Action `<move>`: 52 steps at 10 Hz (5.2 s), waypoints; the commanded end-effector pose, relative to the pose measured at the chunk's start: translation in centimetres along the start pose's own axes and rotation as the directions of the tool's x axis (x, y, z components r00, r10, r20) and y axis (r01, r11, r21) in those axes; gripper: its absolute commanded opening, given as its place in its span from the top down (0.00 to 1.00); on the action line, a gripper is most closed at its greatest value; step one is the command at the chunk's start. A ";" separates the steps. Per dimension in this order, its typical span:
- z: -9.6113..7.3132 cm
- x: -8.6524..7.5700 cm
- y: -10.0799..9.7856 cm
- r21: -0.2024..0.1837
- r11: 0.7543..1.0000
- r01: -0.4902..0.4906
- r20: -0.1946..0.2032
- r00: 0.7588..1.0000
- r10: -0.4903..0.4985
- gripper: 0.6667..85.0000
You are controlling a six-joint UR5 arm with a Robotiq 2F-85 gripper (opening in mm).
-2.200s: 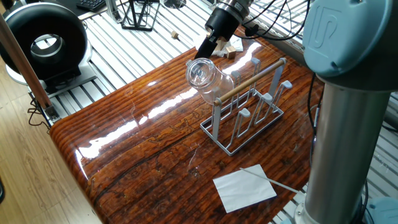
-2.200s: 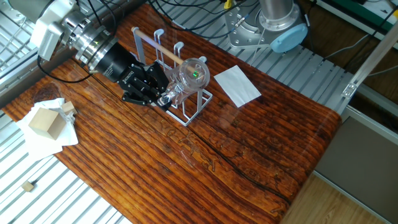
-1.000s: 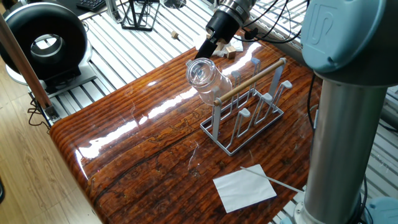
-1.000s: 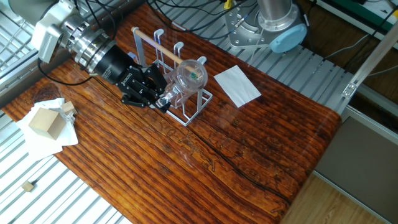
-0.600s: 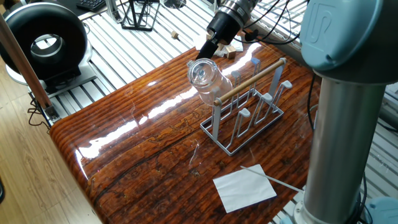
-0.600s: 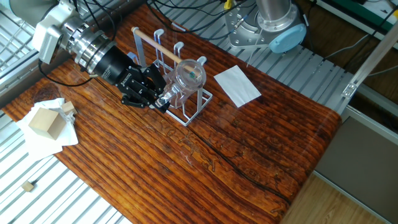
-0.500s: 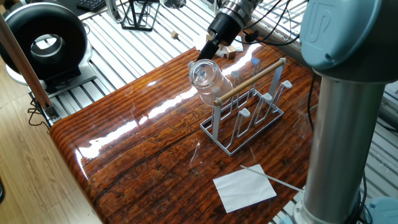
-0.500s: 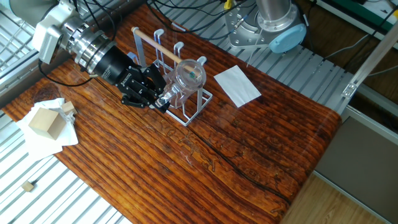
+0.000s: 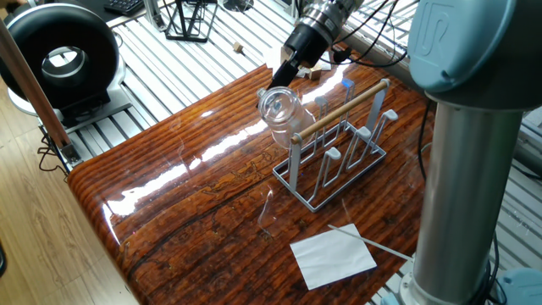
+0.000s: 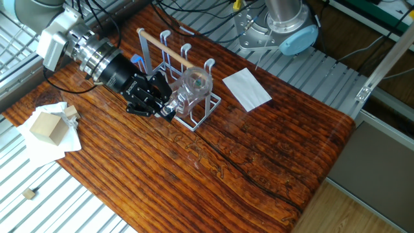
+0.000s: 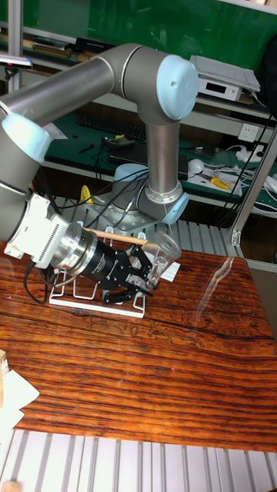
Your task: Put the cup on the cup rack
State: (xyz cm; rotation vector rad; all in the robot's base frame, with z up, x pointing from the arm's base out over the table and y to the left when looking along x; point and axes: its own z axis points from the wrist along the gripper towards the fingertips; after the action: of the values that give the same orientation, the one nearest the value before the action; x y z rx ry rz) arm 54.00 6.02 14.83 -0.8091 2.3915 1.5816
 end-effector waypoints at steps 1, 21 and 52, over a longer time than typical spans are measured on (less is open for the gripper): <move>0.4 -0.4 -0.8 0.010 1.000 0.018 0.030 0.999 -0.018 1.00; 1.0 2.0 -1.5 -0.018 0.997 0.071 0.009 0.997 -0.071 1.00; 2.5 3.2 -2.7 -0.090 0.979 0.184 0.055 0.982 -0.180 0.82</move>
State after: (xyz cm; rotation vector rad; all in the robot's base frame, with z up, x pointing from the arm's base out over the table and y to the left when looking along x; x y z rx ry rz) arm 51.99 6.27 9.95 -0.9576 2.1866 1.6380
